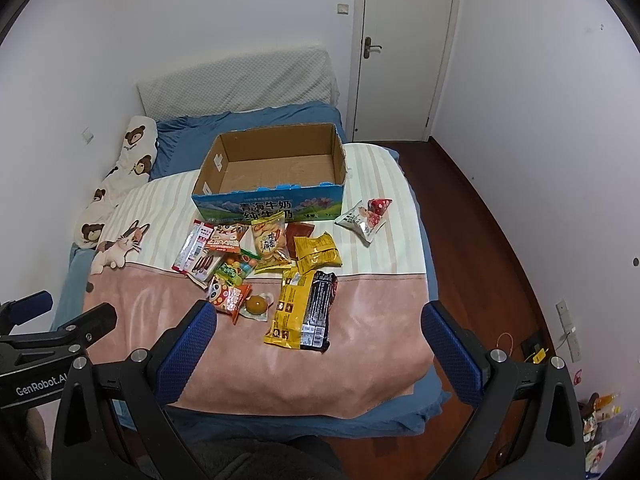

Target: Organize snacks

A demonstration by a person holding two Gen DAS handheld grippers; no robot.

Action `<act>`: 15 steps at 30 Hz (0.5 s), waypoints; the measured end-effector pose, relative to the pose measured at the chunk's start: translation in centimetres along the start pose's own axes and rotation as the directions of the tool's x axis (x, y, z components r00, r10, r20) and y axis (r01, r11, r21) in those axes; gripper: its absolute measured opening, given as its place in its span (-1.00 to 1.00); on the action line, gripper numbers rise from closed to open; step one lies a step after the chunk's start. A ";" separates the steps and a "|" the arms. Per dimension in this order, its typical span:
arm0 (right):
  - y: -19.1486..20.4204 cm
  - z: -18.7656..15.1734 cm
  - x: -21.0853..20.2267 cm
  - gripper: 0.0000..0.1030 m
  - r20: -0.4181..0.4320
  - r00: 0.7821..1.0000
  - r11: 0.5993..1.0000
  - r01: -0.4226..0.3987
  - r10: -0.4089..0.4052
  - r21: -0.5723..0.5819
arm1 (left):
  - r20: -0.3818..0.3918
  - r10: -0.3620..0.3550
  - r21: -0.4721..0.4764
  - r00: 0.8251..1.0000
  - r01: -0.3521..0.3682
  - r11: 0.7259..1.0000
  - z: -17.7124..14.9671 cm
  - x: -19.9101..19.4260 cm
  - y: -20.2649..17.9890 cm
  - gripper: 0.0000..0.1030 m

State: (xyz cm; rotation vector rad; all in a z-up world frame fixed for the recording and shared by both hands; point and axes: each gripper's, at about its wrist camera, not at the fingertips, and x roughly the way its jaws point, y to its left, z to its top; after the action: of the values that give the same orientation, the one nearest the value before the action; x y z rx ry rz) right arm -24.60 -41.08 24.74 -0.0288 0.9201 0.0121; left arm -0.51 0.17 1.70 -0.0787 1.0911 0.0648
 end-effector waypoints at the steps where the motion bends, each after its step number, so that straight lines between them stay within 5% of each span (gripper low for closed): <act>1: 0.0 0.0 0.0 1.00 0.004 1.000 1.000 0.001 -0.001 0.001 | 0.001 -0.001 0.001 1.000 0.001 1.000 0.1 0.0 0.0 1.00; 15: -0.4 0.5 0.2 1.00 0.015 1.000 1.000 -0.003 0.003 0.015 | 0.019 0.006 0.012 1.000 -0.006 1.000 0.9 -0.3 -0.4 1.00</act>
State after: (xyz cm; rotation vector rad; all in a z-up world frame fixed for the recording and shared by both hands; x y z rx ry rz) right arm -24.08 -41.51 24.88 -0.0133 0.9049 0.0080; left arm 0.15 -0.13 2.39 -0.0639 1.0722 0.0646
